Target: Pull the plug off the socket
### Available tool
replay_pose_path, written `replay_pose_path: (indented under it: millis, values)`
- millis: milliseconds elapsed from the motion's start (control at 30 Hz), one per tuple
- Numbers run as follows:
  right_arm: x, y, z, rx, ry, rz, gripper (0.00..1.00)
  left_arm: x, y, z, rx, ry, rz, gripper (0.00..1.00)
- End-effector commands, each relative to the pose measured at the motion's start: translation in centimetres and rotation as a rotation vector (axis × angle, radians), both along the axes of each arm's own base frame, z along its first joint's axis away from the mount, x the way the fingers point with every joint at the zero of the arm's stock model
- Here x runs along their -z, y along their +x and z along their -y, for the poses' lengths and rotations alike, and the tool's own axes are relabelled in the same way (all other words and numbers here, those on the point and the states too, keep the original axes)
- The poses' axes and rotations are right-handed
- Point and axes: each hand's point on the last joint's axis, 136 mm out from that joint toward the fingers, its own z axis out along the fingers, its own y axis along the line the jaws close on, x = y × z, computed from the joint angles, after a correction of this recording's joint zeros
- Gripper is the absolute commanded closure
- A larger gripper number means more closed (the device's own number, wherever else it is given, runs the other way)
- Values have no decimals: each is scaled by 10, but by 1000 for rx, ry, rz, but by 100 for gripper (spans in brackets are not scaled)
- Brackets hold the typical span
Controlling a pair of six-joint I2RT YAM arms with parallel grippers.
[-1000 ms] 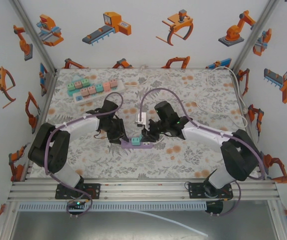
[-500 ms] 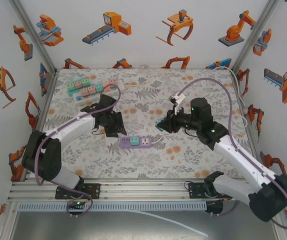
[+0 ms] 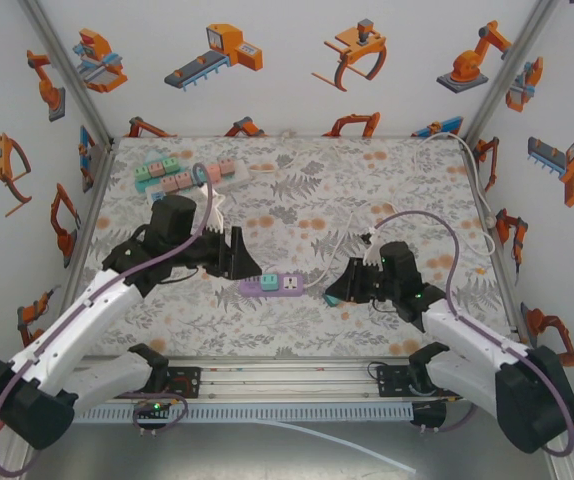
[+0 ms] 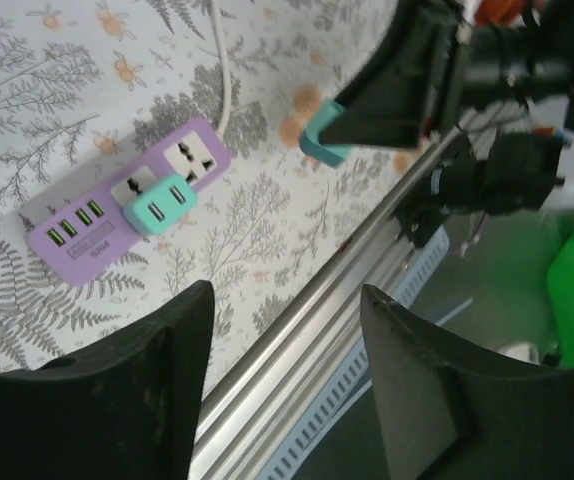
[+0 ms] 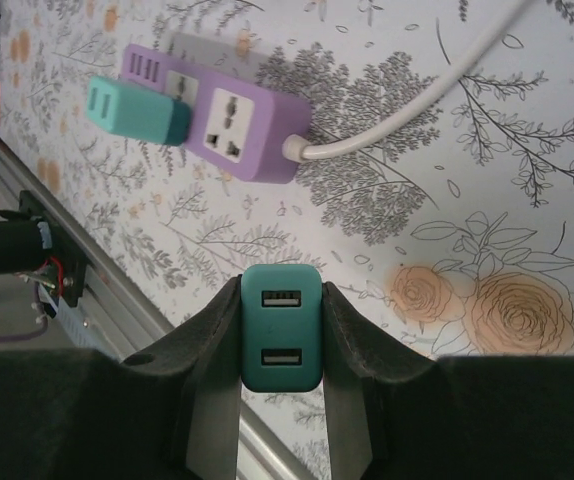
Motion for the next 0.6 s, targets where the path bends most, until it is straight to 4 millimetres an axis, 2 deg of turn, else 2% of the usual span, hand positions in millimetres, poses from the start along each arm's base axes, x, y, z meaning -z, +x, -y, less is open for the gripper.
replay_pose_path:
  millis: [0,100,167,267,400,467,567]
  values:
    - [-16,24,-5,85,143,116,71,18,-31,-19,103,136,74,29]
    - [3,29,1,158,156,86,70,17,-28,-34,42,185,120,0]
    - [15,35,10,225,125,61,69,17,-27,-40,13,200,132,3]
    - [19,43,18,283,96,65,68,21,-29,-46,-3,219,126,3]
    - [37,47,22,310,34,10,63,30,-25,-54,-49,241,142,3]
    - [45,48,25,325,11,-6,58,31,-21,-56,-71,241,172,3]
    - [47,50,26,333,-4,-8,47,33,-15,-61,-102,253,205,3]
